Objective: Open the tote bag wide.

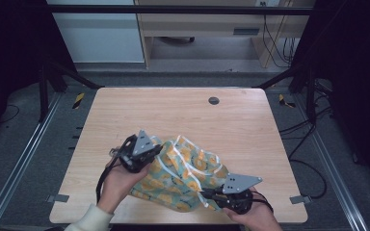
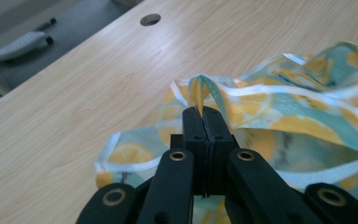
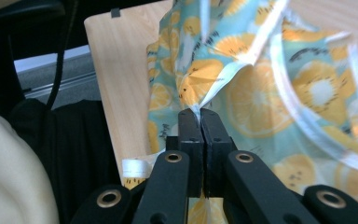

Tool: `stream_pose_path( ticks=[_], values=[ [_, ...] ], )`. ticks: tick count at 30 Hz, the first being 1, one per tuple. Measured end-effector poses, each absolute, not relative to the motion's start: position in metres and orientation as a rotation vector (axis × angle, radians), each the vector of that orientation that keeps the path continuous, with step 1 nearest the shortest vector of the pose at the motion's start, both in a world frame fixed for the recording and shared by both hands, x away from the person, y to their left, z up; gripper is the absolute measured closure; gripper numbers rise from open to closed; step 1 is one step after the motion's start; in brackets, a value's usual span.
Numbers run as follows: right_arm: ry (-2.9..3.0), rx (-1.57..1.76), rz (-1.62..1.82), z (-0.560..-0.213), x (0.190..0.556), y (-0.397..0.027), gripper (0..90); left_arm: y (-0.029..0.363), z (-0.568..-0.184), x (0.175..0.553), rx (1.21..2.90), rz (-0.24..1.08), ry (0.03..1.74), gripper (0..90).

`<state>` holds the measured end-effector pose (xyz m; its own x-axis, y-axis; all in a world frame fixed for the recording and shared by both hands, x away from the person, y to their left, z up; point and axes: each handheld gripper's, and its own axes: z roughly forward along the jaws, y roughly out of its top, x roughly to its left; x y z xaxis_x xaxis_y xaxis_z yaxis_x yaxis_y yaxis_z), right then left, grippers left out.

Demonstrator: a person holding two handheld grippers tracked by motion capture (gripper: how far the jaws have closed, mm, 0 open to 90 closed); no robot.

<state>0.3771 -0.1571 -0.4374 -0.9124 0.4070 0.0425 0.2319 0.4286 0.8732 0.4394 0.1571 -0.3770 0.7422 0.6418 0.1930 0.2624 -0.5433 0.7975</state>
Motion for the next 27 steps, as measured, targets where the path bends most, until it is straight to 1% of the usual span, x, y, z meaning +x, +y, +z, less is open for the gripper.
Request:
stream_pose_path(
  ticks=[5,8,10,12,14,16,18,19,20,23,27],
  values=[
    [2.558,0.584,1.428,-0.446,0.379,-0.147,89.2,0.184,-0.393,0.403,2.107,0.584,0.646,89.8],
    [2.592,0.615,1.359,-0.453,0.383,-0.142,89.3,0.196,-0.411,0.391,2.148,0.557,0.631,89.8],
    [2.611,0.623,1.313,-0.458,0.386,-0.140,89.4,0.202,-0.428,0.387,2.173,0.517,0.638,90.0],
    [2.624,0.642,1.279,-0.461,0.388,-0.140,89.4,0.207,-0.444,0.387,2.196,0.515,0.653,90.0],
    [2.632,0.652,1.259,-0.463,0.389,-0.140,88.5,0.210,-0.452,0.388,2.206,0.494,0.664,90.0],
    [2.626,0.647,1.282,-0.461,0.388,-0.141,84.6,0.211,-0.452,0.388,2.225,0.520,0.647,90.0],
    [2.604,0.654,1.300,-0.455,0.387,-0.142,73.7,0.212,-0.455,0.389,2.249,0.539,0.640,90.0],
    [2.593,0.658,1.308,-0.452,0.387,-0.144,69.7,0.214,-0.458,0.390,2.254,0.540,0.651,90.0],
    [2.586,0.665,1.316,-0.449,0.386,-0.145,68.0,0.216,-0.460,0.391,2.262,0.534,0.654,90.0],
    [2.559,0.665,1.339,-0.437,0.385,-0.150,58.7,0.218,-0.462,0.392,2.264,0.545,0.673,90.0],
    [2.522,0.662,1.367,-0.422,0.385,-0.153,56.3,0.216,-0.464,0.394,2.283,0.558,0.672,89.9]
  ],
)
